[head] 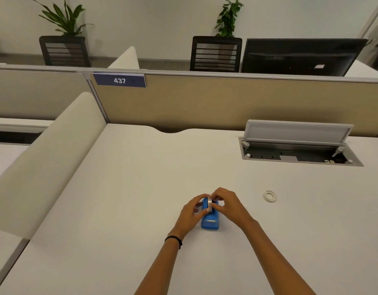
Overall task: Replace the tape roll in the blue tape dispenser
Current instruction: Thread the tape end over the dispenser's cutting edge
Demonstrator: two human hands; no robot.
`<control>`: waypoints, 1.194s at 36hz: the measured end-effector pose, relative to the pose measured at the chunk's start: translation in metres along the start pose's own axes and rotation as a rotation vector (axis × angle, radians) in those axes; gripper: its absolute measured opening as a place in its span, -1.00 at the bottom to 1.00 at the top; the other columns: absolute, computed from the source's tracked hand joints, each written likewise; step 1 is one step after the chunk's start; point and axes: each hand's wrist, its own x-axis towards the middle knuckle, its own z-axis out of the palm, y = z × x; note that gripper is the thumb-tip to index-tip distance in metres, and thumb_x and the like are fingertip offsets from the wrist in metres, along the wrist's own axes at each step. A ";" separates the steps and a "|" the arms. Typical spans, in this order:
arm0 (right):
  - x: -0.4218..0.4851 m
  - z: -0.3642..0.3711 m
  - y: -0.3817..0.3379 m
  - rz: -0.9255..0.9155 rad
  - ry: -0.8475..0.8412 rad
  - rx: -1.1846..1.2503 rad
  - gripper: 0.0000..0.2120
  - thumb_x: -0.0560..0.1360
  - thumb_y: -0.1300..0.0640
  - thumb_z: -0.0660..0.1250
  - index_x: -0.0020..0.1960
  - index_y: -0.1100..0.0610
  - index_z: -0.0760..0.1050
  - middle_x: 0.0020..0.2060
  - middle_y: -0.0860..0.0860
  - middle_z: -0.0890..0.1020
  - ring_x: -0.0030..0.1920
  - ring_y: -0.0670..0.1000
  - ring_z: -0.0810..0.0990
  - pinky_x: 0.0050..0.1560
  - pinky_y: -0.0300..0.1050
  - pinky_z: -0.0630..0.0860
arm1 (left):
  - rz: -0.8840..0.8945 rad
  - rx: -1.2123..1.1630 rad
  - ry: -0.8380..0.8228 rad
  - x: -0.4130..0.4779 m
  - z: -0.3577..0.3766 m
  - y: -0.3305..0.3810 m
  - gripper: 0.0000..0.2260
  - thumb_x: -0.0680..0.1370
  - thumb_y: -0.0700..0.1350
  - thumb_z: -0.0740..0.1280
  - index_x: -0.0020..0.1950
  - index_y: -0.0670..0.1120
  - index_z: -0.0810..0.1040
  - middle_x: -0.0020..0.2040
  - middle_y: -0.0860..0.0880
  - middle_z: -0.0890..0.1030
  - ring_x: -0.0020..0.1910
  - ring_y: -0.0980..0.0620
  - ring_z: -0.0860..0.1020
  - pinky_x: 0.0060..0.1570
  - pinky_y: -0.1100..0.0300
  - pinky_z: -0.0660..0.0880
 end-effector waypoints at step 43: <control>0.024 -0.004 -0.051 0.123 -0.339 -0.573 -0.86 0.51 0.29 0.19 -0.23 0.18 0.36 -0.32 0.12 0.40 -0.33 0.04 0.38 -0.42 -0.27 0.20 | -0.035 -0.022 0.033 -0.001 0.001 0.002 -0.60 0.50 -0.07 0.34 0.31 0.06 0.36 0.15 0.11 0.47 0.12 0.13 0.45 -0.12 0.58 0.41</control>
